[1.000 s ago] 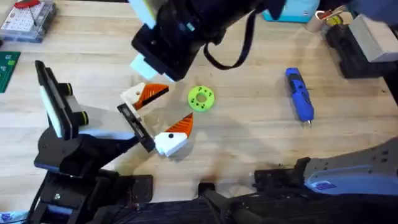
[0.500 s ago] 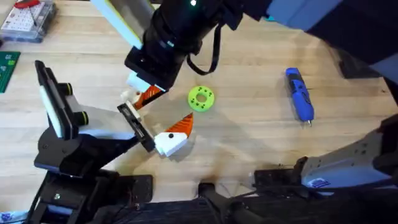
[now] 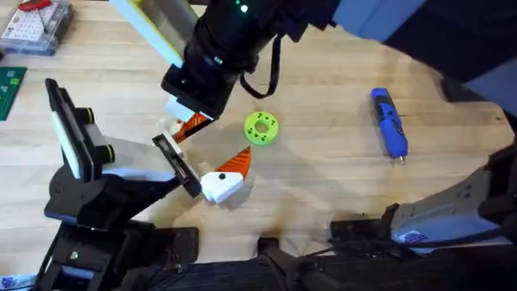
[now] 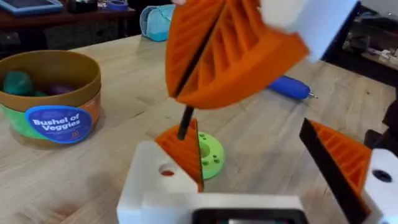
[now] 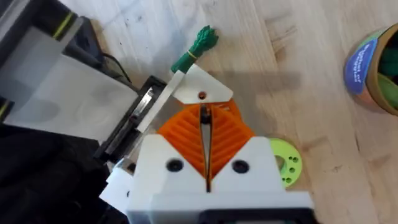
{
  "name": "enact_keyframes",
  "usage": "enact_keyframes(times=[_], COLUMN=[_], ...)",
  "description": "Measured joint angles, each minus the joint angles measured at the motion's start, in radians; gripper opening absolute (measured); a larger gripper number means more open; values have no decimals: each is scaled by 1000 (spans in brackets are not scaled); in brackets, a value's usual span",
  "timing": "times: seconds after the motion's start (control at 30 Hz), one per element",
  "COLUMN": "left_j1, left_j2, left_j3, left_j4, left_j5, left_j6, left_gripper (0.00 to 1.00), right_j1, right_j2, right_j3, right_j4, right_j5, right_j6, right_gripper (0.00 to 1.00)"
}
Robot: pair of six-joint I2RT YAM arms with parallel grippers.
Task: Pick up the gripper from the table and insert it into the empty holder that is missing its gripper. Then pick up a screw, insert it into the mounting hole, and use the screwdriver to tighten it. Finally, clean up the table by picking up the vegetable and placing it into the bucket.
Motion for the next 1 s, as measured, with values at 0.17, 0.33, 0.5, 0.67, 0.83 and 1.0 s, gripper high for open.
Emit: enact_keyframes(times=[0.17, 0.33, 0.5, 0.67, 0.83, 1.0], left_j1=[0, 0, 0, 0, 0, 0], left_j2=[0, 0, 0, 0, 0, 0], left_j3=[0, 0, 0, 0, 0, 0], left_j4=[0, 0, 0, 0, 0, 0], left_j5=[0, 0, 0, 0, 0, 0], left_j6=[0, 0, 0, 0, 0, 0], left_gripper=[988, 988, 988, 988, 988, 988], right_j1=[0, 0, 1, 9, 10, 10], right_j2=[6, 21, 43, 49, 49, 49], right_j3=[0, 0, 0, 0, 0, 0], right_j4=[0, 0, 0, 8, 18, 17], right_j5=[0, -3, -4, -4, -4, -4], right_j6=[0, 0, 0, 0, 0, 0], right_gripper=[9, 9, 9, 9, 9, 9])
